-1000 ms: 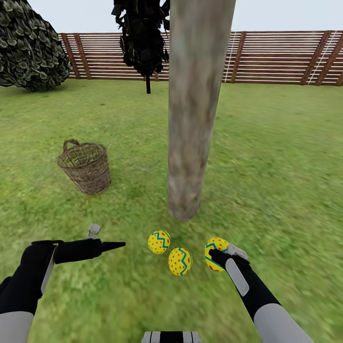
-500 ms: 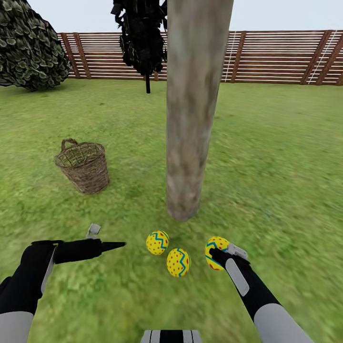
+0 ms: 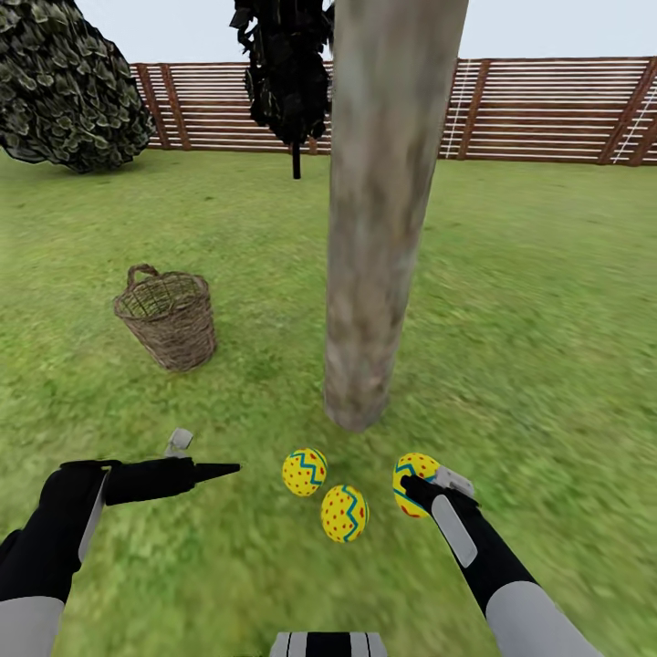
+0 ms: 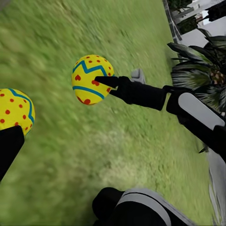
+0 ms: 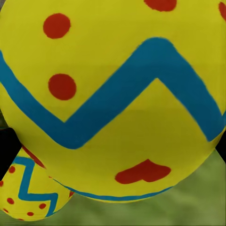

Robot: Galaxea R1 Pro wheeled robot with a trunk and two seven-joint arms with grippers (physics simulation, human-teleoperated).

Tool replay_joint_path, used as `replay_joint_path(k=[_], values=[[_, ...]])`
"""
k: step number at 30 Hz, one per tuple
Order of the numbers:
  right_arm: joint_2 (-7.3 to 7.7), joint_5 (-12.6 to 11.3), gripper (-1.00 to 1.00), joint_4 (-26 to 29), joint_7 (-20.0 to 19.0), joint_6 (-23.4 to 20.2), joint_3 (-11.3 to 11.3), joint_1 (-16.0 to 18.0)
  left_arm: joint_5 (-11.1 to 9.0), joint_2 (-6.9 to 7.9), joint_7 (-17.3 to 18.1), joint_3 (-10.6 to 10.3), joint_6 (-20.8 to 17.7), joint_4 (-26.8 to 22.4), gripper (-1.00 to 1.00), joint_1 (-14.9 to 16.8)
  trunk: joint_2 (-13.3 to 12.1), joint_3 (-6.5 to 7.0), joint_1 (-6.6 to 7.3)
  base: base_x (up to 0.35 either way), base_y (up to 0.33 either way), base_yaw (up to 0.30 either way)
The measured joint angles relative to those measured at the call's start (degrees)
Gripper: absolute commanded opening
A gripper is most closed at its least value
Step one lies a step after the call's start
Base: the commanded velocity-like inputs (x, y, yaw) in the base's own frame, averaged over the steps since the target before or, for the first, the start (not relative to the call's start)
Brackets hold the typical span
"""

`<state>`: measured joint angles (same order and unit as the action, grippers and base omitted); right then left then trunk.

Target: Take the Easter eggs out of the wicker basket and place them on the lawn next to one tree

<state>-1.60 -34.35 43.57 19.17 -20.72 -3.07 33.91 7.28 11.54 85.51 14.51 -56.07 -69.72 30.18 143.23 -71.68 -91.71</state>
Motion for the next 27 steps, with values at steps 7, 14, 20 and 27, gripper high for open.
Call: replay_joint_path(k=[7, 14, 20, 27], values=[[-0.01, -0.1, -1.0, 0.01, 0.0, 0.27, 0.0, -0.06, -0.05, 0.0, 0.0, 0.0, -0.09, 0.01, 1.0, 0.02, 0.09, -1.39, -0.18, 0.001, 0.0, 0.099], [0.01, -0.02, -1.0, 0.01, 0.0, 0.3, 0.0, -0.01, -0.05, 0.0, 0.0, -0.08, 0.09, 0.0, 1.0, 0.02, 0.19, -2.94, -0.36, 0.0, 0.0, 0.001], [0.07, -0.07, -1.0, 0.01, 0.0, 0.35, 0.0, -0.04, -0.1, 0.0, 0.0, -0.07, 0.15, 0.01, 1.0, 0.02, 0.27, -4.27, -0.52, 0.0, 0.0, 0.0], [0.02, -0.02, -1.0, 0.01, 0.0, 0.35, 0.0, -0.09, -0.18, 0.0, 0.0, 0.0, 0.15, -0.02, 1.0, 0.02, 0.36, -5.82, -0.7, 0.0, 0.0, 0.0]])
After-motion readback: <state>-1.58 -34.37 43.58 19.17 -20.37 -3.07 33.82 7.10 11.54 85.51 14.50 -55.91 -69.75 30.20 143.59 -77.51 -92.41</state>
